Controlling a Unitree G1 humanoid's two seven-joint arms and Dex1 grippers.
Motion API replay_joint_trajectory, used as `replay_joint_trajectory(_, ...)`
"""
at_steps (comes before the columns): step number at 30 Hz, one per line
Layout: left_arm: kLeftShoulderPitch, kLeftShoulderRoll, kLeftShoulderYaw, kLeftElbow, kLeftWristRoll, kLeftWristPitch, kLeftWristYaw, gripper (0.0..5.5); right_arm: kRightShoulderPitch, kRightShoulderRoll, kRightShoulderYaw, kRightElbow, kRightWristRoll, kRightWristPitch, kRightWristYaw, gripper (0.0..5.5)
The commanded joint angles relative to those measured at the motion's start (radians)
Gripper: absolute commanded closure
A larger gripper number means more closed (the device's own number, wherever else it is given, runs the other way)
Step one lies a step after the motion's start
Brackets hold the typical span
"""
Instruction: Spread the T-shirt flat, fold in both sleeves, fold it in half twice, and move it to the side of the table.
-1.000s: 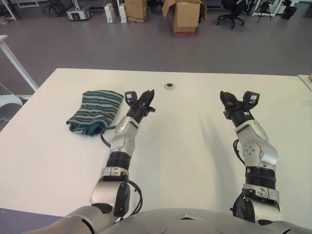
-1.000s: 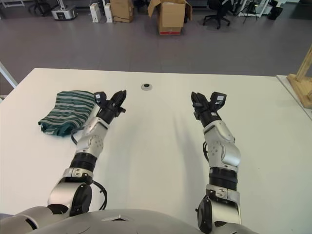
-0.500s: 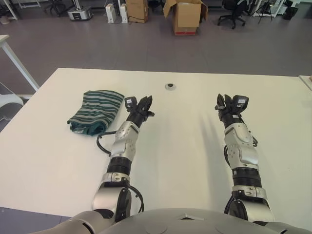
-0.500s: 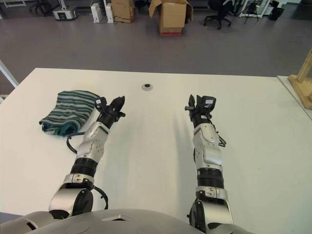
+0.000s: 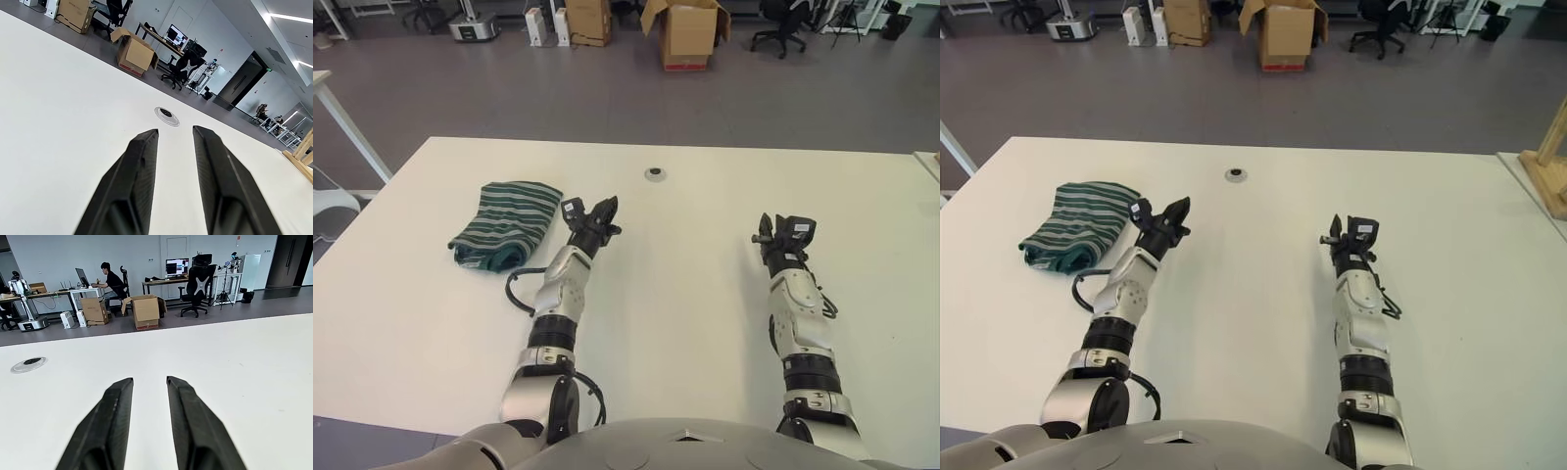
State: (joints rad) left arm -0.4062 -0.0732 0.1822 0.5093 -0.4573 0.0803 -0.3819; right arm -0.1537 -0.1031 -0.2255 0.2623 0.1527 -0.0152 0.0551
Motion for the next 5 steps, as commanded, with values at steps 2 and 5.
replay_joint_trajectory(2,0.032,-0.004,0.02,-0.016,0.004,-0.043,0.004,4.21,0.009,-0.008,0.013,0.015,-0.01,-0.002,0.009,4.23)
replay_joint_trajectory(5,0.048,-0.007,0.02,-0.008,0.009,-0.06,-0.002,4.21,-0.006,-0.016,0.012,0.033,-0.005,-0.008,0.013,4.23)
